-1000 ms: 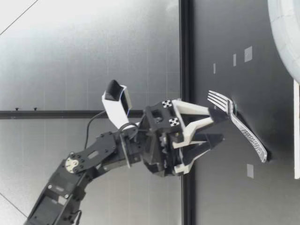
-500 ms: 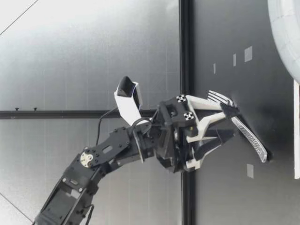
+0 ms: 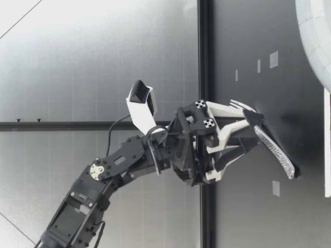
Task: Pick up the fork and place it on the plate.
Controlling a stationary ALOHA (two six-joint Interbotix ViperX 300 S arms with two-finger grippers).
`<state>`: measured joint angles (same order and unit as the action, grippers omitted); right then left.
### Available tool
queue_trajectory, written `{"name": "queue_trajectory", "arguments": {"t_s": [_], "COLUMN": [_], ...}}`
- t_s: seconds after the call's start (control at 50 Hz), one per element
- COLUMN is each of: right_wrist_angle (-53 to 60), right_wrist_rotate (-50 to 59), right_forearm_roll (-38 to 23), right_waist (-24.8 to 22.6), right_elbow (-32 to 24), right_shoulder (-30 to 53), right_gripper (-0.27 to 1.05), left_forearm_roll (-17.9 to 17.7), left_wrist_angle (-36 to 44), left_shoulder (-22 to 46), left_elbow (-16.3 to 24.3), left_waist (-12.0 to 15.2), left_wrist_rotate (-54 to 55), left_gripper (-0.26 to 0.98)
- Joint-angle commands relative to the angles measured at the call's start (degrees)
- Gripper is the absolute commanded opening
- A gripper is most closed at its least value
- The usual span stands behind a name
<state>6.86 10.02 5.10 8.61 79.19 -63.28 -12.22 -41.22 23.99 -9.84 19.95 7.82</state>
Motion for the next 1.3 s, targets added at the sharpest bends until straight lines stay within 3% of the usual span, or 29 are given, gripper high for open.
{"name": "queue_trajectory", "arguments": {"t_s": [0.0,0.38,0.74,0.9,1.08,1.18,1.28], "right_wrist_angle": [0.8,1.3,1.8,1.8,2.4,4.7,7.8], "right_wrist_rotate": [0.1,0.2,0.2,0.2,0.1,-0.4,-0.4], "right_forearm_roll": [0.1,0.1,0.0,0.1,0.1,-0.3,-1.7], "right_waist": [0.3,0.3,0.3,0.3,0.3,0.3,0.3], "right_elbow": [-0.7,-0.1,0.0,-0.1,-1.8,-3.5,-5.0], "right_shoulder": [0.2,0.1,0.2,0.7,1.7,2.7,4.3], "right_gripper": [0.30,0.30,0.30,0.30,0.31,0.34,0.44], "left_forearm_roll": [0.2,1.8,2.5,2.5,2.0,0.8,0.1], "left_wrist_angle": [0.4,0.4,1.2,0.4,-7.0,-10.5,-8.6], "left_shoulder": [-1.1,-0.7,-0.8,-3.7,-9.7,-12.9,-15.3], "left_elbow": [1.3,1.5,1.7,2.4,6.2,10.5,15.9], "left_waist": [0.2,0.2,0.2,0.2,-0.7,-3.4,-6.9], "left_wrist_rotate": [0.0,0.7,0.2,-0.8,-3.3,-5.4,-9.2], "left_gripper": [0.60,0.53,0.19,0.10,0.10,0.10,0.10]}}
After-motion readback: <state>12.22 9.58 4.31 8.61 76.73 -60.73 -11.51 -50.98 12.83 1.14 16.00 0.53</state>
